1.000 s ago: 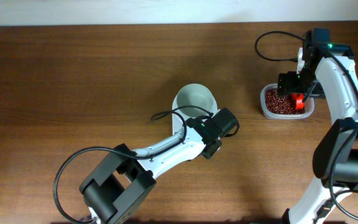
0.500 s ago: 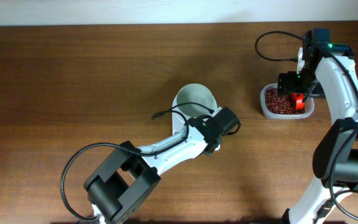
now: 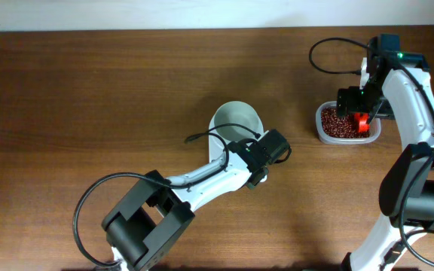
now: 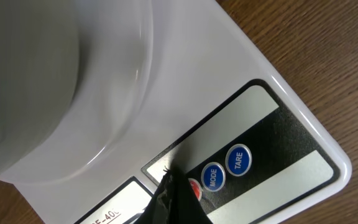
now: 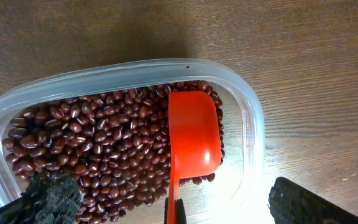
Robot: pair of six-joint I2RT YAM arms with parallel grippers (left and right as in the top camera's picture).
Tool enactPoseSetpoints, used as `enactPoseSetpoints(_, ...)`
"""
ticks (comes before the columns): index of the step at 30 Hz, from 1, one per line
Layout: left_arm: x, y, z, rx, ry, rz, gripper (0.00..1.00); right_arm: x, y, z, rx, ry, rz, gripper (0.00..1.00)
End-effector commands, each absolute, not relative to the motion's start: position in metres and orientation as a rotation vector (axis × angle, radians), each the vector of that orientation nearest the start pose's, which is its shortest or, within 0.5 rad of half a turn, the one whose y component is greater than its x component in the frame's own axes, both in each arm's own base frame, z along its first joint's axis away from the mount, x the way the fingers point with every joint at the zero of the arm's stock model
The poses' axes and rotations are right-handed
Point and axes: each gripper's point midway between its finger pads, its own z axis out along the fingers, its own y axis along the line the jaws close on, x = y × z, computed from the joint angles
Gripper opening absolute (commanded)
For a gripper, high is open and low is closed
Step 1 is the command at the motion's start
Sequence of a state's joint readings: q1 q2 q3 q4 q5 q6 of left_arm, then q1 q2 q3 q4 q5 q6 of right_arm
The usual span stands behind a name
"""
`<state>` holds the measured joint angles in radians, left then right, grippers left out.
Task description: Scoop item into bowl and weigh 50g on scale
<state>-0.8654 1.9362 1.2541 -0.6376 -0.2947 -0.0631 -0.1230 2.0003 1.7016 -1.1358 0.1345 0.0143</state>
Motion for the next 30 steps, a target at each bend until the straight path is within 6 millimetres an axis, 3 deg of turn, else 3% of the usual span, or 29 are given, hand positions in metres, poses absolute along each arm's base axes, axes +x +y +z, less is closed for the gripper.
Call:
enactPoseSetpoints(1, 0.2961, -0.2804, 0.0161, 1.072, 2.587, 0.188, 0.00, 0.4068, -0.0740, 0.0905, 0.216, 3.016, -0.231, 0.99)
enactPoseSetpoints(21, 0.2966, -0.2842, 0.0224, 1.076, 2.546, 0.222, 0.00, 0.4067, -0.0739, 0.0905, 0.216, 3.016, -0.230, 0.99)
enactPoseSetpoints(30, 0.2959, -0.2798, 0.0154, 1.073, 2.592, 0.188, 0.00, 0.4067, -0.0739, 0.0905, 0.216, 3.016, -0.230, 0.99)
